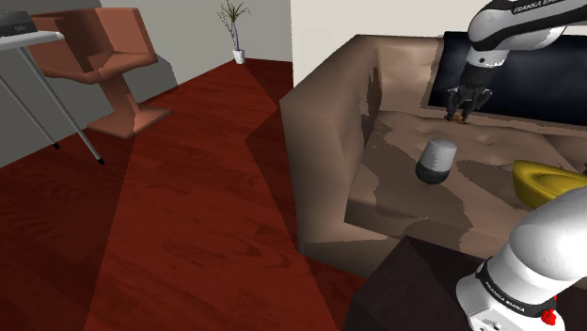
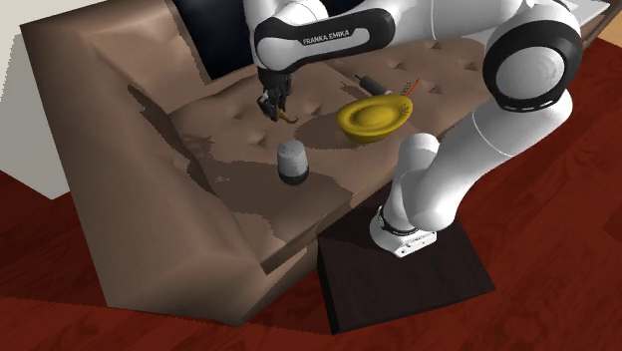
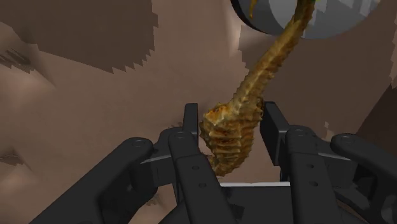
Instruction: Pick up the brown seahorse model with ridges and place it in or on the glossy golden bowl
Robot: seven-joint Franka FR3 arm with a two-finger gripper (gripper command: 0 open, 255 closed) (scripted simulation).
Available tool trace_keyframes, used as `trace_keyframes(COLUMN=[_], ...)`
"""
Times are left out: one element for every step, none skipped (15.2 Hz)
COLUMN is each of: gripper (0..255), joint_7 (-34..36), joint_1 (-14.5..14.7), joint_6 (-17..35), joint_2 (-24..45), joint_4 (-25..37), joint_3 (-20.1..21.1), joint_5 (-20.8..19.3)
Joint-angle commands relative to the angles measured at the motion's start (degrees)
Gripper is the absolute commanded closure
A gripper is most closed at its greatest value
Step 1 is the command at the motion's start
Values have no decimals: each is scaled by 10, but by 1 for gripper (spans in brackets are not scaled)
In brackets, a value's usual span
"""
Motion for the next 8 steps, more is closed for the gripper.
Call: trace_keyframes(gripper=[255,255,255,255,255,255,255,255], joint_7=[-9,-15,-22,-29,-37,-45,-53,-62], joint_1=[-15,-23,-32,-41,-50,-59,-68,-78], joint_6=[-9,-13,-18,-23,-29,-34,-40,-47], joint_2=[-35,-52,-68,-83,-99,-114,-128,-142], joint_4=[-24,-35,-45,-55,-64,-72,-79,-86], joint_3=[-5,-9,-13,-17,-21,-26,-30,-35], joint_5=[-18,-26,-35,-44,-53,-61,-70,-79])
